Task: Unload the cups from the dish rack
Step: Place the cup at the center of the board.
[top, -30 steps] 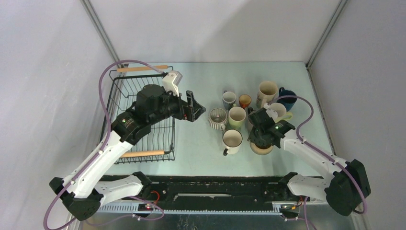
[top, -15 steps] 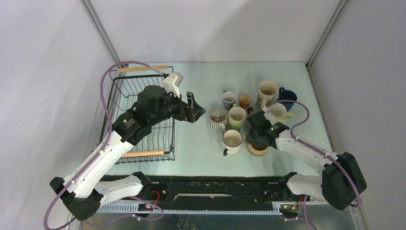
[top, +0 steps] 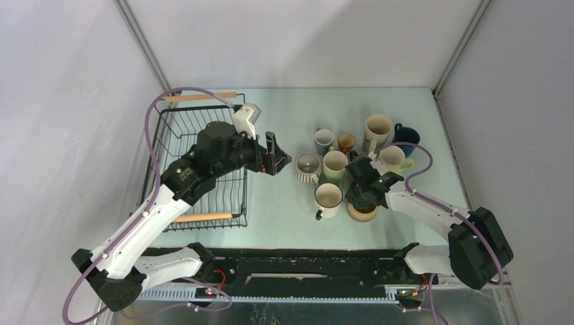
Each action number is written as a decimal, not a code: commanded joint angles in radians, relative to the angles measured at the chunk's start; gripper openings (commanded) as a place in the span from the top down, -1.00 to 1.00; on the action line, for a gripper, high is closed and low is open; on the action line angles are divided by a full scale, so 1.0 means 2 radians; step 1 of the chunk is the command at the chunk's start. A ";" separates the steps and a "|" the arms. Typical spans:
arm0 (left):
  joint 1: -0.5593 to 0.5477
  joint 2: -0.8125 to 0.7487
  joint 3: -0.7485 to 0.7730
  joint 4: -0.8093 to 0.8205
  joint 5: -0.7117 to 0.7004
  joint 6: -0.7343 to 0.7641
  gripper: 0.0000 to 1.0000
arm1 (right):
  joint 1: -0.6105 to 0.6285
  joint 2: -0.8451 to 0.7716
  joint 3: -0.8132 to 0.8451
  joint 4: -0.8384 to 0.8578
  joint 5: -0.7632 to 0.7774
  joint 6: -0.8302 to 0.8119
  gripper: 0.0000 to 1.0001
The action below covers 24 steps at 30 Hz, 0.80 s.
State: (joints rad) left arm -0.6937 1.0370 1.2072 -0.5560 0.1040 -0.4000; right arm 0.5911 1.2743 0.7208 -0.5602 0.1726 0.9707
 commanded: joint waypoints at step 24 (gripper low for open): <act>-0.003 0.007 -0.005 0.010 0.010 0.008 -1.00 | -0.001 -0.075 0.021 -0.041 0.020 -0.004 0.07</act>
State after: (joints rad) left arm -0.6937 1.0481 1.2060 -0.5564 0.1127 -0.3992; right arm 0.5888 1.1889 0.7227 -0.5850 0.1757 0.9714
